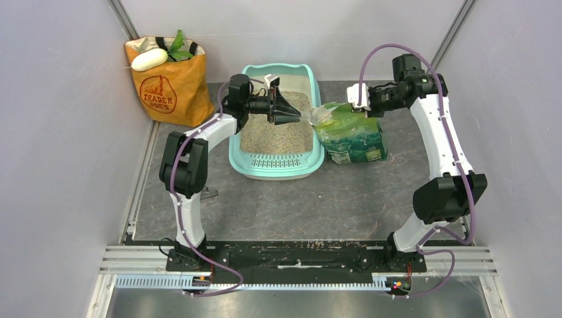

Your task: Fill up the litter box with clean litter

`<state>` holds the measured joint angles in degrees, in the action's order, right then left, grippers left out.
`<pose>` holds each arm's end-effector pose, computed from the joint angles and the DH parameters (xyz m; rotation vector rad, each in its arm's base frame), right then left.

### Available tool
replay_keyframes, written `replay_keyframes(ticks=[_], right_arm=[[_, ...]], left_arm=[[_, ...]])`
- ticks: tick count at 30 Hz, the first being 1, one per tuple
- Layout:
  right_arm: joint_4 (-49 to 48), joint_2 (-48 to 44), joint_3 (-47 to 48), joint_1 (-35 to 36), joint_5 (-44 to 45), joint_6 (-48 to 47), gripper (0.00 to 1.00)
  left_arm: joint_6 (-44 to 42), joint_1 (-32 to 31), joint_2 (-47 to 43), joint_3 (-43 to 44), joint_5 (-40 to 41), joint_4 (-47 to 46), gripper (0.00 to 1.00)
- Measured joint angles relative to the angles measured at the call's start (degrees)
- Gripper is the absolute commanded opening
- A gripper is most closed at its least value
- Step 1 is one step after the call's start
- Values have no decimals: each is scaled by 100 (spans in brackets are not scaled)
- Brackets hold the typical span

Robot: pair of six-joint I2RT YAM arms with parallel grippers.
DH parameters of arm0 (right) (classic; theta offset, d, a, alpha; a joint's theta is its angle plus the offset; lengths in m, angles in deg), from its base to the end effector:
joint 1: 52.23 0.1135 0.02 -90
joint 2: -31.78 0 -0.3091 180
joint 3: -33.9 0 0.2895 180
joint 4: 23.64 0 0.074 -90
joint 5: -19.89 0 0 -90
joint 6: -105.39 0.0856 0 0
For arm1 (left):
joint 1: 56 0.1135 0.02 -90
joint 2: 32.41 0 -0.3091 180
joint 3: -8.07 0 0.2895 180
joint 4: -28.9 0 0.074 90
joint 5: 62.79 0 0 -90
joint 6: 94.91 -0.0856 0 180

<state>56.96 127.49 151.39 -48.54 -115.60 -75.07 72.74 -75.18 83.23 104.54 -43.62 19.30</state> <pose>0.3842 0.0860 0.4138 -1.7946 1.3160 0.2498 0.4720 -0.2498 0.2801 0.0700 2.2540 -2.1344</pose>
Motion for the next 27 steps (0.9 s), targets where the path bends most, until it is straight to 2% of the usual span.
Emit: replay_keyframes(ticks=[15,27], right_arm=[[-7,105,68,9,195,-15,0],[2,201,225,24,299,-11,0]], left_arm=[[1290,404,-107,-688,-319,-1919,2],[1663,710,-354,-1161,-496,-2566,2]])
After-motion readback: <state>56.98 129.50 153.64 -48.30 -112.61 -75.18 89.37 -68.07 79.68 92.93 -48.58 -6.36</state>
